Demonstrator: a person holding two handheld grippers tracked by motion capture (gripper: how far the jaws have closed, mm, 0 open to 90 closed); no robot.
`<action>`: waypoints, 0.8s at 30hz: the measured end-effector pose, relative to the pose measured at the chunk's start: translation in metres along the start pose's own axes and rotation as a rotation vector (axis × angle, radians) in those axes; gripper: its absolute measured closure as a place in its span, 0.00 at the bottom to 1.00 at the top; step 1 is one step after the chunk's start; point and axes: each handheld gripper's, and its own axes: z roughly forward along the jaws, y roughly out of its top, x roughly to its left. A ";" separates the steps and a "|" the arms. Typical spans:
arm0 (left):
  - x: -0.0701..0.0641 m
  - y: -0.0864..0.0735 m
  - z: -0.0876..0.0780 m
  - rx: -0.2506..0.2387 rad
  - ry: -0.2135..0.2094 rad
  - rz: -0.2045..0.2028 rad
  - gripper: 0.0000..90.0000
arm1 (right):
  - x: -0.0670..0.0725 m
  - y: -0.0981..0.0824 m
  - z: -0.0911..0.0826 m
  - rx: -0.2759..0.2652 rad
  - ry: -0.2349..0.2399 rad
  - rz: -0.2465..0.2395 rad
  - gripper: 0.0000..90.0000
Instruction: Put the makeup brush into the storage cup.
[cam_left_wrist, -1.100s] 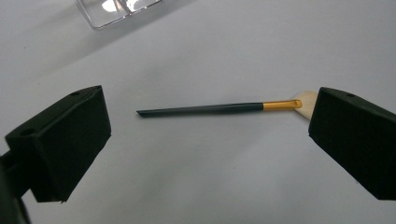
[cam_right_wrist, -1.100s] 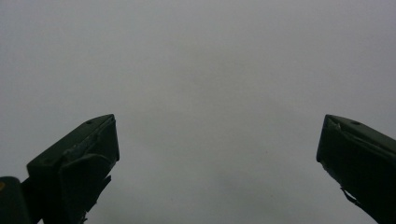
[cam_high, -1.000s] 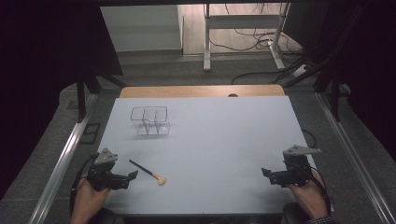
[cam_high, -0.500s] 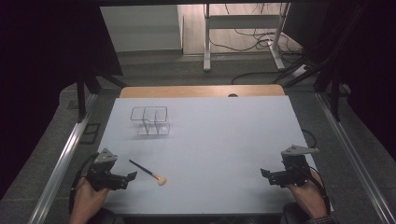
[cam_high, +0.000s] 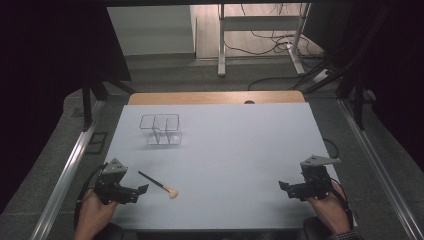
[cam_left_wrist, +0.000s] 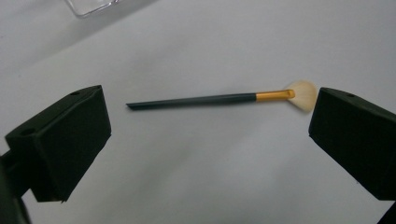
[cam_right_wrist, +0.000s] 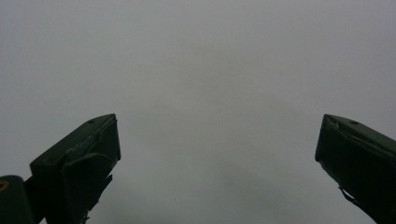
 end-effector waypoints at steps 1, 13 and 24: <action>0.000 0.001 0.000 0.000 -0.005 -0.005 0.00 | 0.000 0.000 0.000 0.001 0.000 -0.001 0.00; 0.007 0.007 0.004 0.007 -0.003 0.005 0.00 | 0.000 0.000 0.001 0.007 0.005 0.002 0.00; 0.011 0.016 0.008 0.063 -0.007 0.017 0.02 | -0.001 0.000 0.002 0.013 0.005 0.006 0.00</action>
